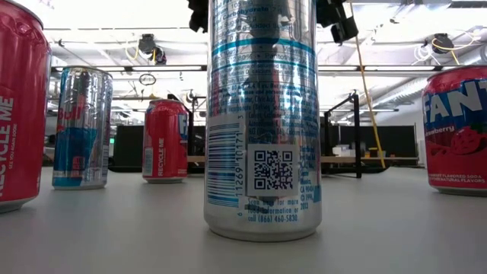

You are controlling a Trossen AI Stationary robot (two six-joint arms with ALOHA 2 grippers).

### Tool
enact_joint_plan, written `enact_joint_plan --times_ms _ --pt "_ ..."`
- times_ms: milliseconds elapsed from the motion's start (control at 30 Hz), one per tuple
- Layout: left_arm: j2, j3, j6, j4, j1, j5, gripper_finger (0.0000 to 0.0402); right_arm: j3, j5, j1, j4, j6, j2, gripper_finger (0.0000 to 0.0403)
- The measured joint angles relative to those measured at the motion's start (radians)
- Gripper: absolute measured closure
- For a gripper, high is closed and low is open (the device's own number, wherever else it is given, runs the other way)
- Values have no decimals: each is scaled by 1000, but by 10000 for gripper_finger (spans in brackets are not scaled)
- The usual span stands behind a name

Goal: Place canned beverage on shelf
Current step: Put the top right blue soda can on the shelf

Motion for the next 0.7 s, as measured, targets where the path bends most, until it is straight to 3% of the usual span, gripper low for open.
enact_joint_plan --times_ms 300,700 --pt "57 0 -2 46 13 -16 3 0 -3 0 24 -1 0 204" --pt "74 -2 -1 113 14 -33 61 0 -4 0 22 15 0 204"
